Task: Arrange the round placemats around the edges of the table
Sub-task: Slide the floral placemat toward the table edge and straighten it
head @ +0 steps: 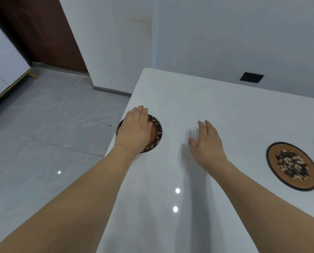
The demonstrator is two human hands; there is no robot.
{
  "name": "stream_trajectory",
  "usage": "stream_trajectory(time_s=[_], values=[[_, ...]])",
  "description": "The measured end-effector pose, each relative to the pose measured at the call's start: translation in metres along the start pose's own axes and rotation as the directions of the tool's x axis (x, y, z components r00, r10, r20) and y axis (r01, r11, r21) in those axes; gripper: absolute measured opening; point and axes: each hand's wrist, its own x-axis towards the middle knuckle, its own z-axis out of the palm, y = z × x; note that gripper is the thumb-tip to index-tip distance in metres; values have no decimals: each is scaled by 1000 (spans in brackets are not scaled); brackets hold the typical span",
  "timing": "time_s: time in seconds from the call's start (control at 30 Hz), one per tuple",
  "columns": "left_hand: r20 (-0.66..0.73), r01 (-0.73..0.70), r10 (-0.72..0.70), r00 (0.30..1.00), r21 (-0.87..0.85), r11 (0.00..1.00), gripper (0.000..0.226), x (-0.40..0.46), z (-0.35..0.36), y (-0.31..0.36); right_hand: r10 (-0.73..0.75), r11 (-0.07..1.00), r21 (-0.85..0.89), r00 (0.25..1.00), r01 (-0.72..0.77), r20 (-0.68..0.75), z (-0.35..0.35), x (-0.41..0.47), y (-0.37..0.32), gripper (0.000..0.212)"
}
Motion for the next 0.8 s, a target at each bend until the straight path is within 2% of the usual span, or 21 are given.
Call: stream_trajectory(time_s=[0.13, 0.3, 0.4, 0.53, 0.7, 0.8], values=[[44, -76, 73, 996, 68, 995, 50, 3, 11, 64, -44, 995, -89, 999, 45, 17, -31, -14, 54, 64], [69, -110, 104, 992, 96, 989, 53, 10, 27, 156, -37, 993, -110, 999, 39, 26, -70, -35, 144, 62], [79, -123, 116, 990, 94, 988, 53, 13, 34, 209, 22, 996, -86, 1000, -20, 18, -90, -54, 203, 61], [45, -117, 118, 992, -38, 992, 48, 16, 48, 264, 135, 989, -62, 991, -135, 0, -108, -63, 267, 60], [124, -27, 52, 991, -195, 980, 50, 9, 93, 316, 285, 957, 37, 958, -286, 38, -108, -56, 312, 59], [131, 52, -27, 991, -189, 981, 50, 8, 115, 348, 336, 931, 114, 936, -347, 106, -105, -46, 325, 55]])
